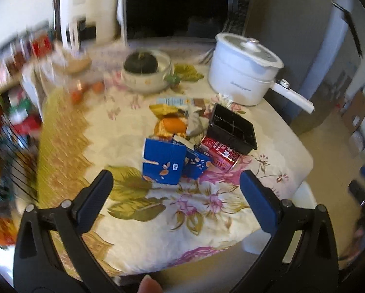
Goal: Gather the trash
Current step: 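Grasp the blue box with the left tool while the right tool grasps the black tray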
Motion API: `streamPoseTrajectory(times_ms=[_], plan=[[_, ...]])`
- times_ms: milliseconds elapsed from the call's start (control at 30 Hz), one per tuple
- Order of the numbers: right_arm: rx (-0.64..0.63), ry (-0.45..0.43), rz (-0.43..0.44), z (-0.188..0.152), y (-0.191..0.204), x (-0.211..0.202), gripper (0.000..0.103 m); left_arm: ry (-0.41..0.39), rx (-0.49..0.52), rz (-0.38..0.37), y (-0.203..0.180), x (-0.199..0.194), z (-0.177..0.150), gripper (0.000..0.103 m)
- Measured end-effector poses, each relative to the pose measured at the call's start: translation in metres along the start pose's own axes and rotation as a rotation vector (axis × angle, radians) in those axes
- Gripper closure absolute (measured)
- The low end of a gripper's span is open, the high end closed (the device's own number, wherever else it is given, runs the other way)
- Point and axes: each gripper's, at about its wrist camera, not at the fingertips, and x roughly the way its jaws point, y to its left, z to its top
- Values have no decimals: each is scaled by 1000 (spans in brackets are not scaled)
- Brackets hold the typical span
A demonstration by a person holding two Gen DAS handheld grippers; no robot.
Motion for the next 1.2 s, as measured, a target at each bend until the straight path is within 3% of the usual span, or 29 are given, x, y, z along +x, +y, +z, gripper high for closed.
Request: streamPoseTrajectory(times_ms=[133, 267, 367, 500, 600, 767, 867, 1000, 1100, 1200], plan=[[19, 58, 52, 13, 5, 27, 0, 60, -65, 27, 15, 30, 14, 0], [38, 82, 69, 13, 6, 54, 0, 124, -106, 28, 26, 68, 5, 2], [60, 143, 81, 12, 2, 84, 0, 158, -75, 13, 23, 96, -1, 2], [102, 171, 68, 15, -2, 107, 0, 166, 25, 79, 13, 130, -8, 2], [134, 185, 78, 18, -3, 117, 0, 177, 36, 77, 14, 147, -13, 2], [101, 193, 71, 19, 6, 128, 0, 160, 34, 19, 13, 156, -13, 5], [68, 187, 115, 21, 13, 137, 0, 169, 23, -19, 11, 160, -13, 27], [-35, 203, 191, 31, 27, 149, 0, 139, 33, -18, 8, 154, -9, 27], [-115, 209, 201, 37, 36, 159, 0, 160, 16, -28, 12, 150, -5, 27], [-110, 235, 195, 44, 36, 178, 0, 167, -27, -33, 23, 145, 0, 27]])
